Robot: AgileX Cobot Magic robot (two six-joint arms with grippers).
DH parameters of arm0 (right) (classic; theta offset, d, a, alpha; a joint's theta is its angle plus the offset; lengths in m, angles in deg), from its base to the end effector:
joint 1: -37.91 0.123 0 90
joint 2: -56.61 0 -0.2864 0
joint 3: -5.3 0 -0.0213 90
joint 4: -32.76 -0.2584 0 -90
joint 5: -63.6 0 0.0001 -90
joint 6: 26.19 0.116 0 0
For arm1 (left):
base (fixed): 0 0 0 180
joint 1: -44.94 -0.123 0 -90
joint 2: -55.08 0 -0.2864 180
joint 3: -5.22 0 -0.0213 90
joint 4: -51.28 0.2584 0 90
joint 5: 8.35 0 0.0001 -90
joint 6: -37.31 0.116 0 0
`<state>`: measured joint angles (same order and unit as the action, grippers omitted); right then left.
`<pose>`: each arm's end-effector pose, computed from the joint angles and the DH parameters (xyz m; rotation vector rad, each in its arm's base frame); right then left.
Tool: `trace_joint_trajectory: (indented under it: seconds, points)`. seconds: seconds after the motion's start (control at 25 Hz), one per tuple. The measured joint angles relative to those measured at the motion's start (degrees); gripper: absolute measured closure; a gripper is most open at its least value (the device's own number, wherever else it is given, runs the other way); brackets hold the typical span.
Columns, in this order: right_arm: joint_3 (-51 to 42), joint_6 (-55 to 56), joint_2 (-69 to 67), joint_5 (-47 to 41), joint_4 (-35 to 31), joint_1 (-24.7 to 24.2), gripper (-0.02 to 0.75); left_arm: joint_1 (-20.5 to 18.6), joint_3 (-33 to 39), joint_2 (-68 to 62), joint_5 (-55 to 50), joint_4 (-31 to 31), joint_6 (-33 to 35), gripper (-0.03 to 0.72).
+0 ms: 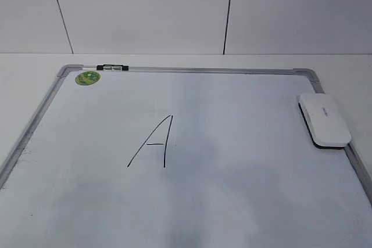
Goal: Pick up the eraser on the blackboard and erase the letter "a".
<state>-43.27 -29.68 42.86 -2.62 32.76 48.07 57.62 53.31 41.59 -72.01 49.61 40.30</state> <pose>0.0309 0.0055 0.2576 -0.2667 2.2283 0.0629 0.0318 -0.0103 0.2645 0.2990 2.1680 -0.1315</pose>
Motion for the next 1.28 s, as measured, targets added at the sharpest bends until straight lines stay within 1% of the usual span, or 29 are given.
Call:
trace_joint_trajectory:
  seconds: [0.68,0.84,1.04,1.28]
  points:
    - [0.0,0.0,0.2,0.2,0.0,0.0,0.145,0.0,0.0,0.0,0.1,0.0,0.0,0.263]
    - [0.0,0.0,2.2,0.3,0.0,0.0,0.145,0.0,0.0,0.3,0.2,0.0,0.0,0.267]
    - [0.0,0.0,6.6,0.3,0.0,0.0,0.145,0.0,0.0,3.8,0.2,0.0,0.0,0.274]
    - [0.0,0.0,7.0,0.3,0.0,0.0,0.145,0.0,0.1,5.1,0.2,0.0,0.0,0.284]
